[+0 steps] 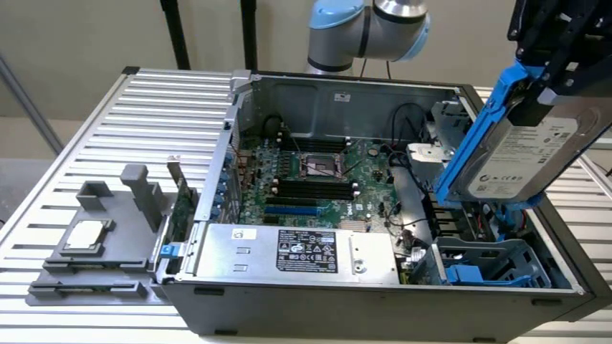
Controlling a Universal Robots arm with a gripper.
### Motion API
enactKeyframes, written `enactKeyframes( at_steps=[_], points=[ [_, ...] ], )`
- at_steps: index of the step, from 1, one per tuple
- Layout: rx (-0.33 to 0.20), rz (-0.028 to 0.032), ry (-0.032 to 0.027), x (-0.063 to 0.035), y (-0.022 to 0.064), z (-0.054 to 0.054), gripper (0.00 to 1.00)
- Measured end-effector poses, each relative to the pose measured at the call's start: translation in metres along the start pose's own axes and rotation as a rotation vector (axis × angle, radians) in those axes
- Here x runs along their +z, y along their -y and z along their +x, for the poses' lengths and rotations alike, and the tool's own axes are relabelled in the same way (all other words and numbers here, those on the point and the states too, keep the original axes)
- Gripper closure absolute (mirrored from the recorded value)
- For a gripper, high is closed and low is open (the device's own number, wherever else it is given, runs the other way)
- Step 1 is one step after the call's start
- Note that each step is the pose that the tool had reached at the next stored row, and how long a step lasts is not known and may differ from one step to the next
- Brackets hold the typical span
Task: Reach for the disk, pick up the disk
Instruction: 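Pick up the disk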
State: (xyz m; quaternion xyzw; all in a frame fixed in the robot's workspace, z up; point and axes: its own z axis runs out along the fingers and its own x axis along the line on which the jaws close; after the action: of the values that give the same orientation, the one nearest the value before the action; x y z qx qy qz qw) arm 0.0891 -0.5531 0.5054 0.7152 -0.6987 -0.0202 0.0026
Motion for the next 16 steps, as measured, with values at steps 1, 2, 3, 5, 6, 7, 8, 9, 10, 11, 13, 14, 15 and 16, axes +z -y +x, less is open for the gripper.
enactKeyframes(
  at_steps=[1,2,3,5,6,7,8,9,10,11,13,14,15,16],
  points=[
    [0.0,-0.0005,0.0,-0.0002,0.0022,0.002,0.67],
    [0.0,-0.001,0.0001,-0.0003,0.0043,0.004,0.67],
    [0.0,-0.0014,0.0001,-0.0005,0.0063,0.007,0.67],
    [0.0,-0.0022,0.0001,-0.0008,0.0099,0.011,0.67],
    [0.0,-0.0023,0.0002,-0.0008,0.0113,0.014,0.67],
    [0.0,-0.0024,0.0001,-0.001,0.0126,0.016,0.67],
    [0.0,-0.0024,0.0001,-0.001,0.0136,0.019,0.67],
    [0.0,-0.0025,0.0,-0.0012,0.0142,0.021,0.67],
    [0.0,-0.0025,0.0001,-0.0013,0.0149,0.024,0.67],
    [0.0,-0.0025,0.0002,-0.0013,0.0156,0.027,0.67],
    [0.0,-0.0024,0.0001,-0.0012,0.0173,0.031,0.67],
    [0.0,-0.0024,0.0002,-0.0012,0.0178,0.031,0.67],
    [0.0,-0.0024,0.0,-0.0013,0.0178,0.031,0.67],
    [0.0,-0.0024,0.0002,-0.0012,0.0178,0.031,0.67]
  ],
)
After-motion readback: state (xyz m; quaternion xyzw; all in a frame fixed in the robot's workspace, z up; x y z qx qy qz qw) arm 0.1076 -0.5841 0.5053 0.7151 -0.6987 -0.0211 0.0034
